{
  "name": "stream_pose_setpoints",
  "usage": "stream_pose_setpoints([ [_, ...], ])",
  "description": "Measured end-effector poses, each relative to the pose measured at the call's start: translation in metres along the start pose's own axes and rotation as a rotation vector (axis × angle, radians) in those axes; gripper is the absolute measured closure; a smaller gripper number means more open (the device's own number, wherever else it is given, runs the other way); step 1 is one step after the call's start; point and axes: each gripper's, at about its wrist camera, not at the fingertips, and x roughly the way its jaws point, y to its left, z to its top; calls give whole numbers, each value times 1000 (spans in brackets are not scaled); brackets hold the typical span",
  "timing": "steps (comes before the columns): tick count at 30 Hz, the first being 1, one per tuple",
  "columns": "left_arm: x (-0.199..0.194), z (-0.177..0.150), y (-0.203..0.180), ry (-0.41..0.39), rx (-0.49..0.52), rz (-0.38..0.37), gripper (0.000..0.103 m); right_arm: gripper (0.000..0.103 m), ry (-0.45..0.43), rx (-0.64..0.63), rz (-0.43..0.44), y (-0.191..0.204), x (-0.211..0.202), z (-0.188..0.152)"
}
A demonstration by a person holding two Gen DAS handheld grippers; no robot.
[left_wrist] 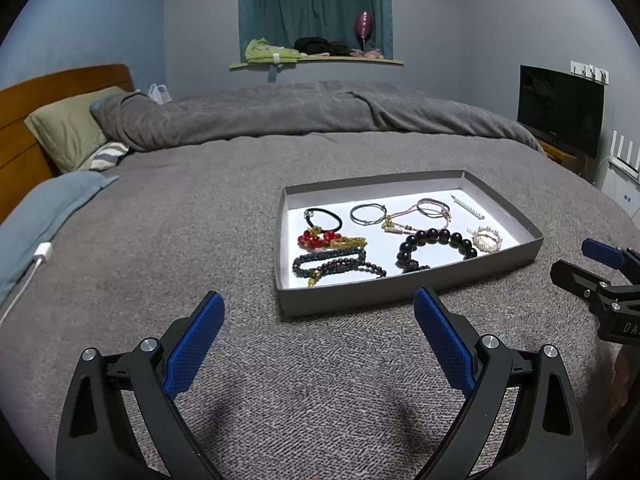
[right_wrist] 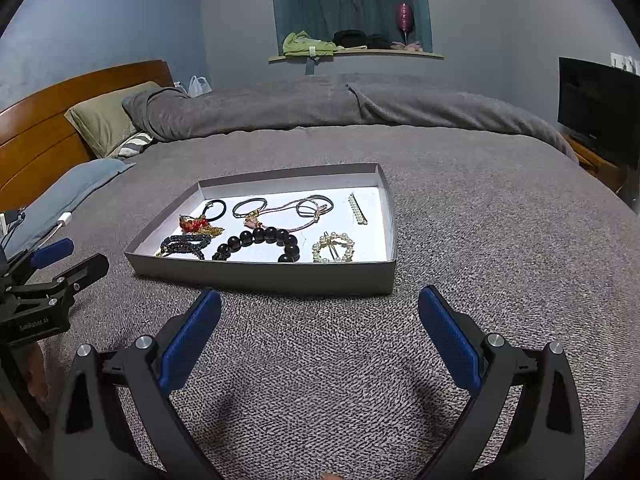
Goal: Organize jewelry
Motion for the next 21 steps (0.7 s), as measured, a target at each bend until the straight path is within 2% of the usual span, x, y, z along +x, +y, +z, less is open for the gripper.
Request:
stream_pose_setpoints([
  [21, 2, -2, -4, 3, 2, -2, 8, 6, 7, -6, -2, 3, 2, -3],
])
